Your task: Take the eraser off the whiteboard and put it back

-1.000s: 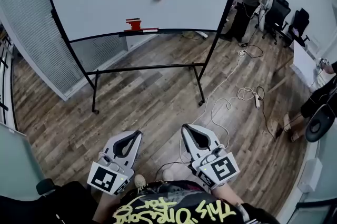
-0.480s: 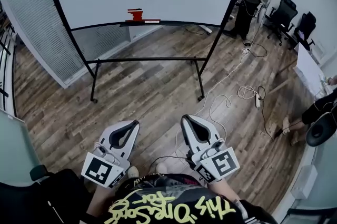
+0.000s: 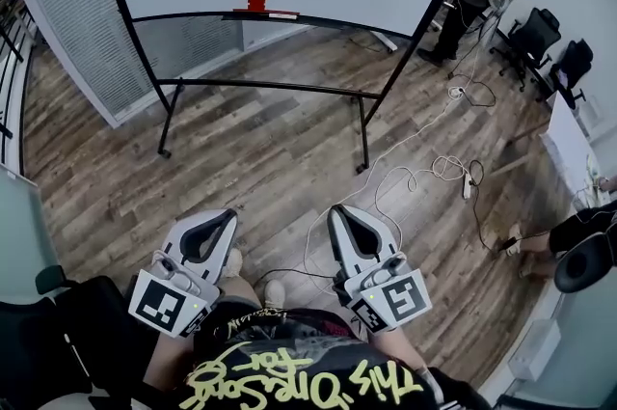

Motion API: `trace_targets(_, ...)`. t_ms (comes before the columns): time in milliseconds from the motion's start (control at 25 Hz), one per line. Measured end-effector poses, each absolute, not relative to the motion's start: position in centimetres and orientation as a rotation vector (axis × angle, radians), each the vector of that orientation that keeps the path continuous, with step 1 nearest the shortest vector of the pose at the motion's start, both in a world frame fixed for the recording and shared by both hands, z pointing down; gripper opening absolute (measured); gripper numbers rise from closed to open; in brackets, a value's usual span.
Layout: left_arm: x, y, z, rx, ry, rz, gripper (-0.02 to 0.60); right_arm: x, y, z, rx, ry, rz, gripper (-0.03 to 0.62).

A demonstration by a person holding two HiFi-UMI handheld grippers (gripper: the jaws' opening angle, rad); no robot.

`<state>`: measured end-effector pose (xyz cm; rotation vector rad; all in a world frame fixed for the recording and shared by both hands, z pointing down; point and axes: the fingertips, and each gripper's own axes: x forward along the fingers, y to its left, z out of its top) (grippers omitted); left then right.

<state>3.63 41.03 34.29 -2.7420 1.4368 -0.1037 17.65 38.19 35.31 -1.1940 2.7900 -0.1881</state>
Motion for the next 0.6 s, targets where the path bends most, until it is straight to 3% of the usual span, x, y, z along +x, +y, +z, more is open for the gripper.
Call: trace_targets(600, 3.8, 37.5, 33.9, -2.739, 1.380, -0.105, 0.011, 17.9, 35.3, 34.6, -1.249, 2.766, -0.128, 0.011)
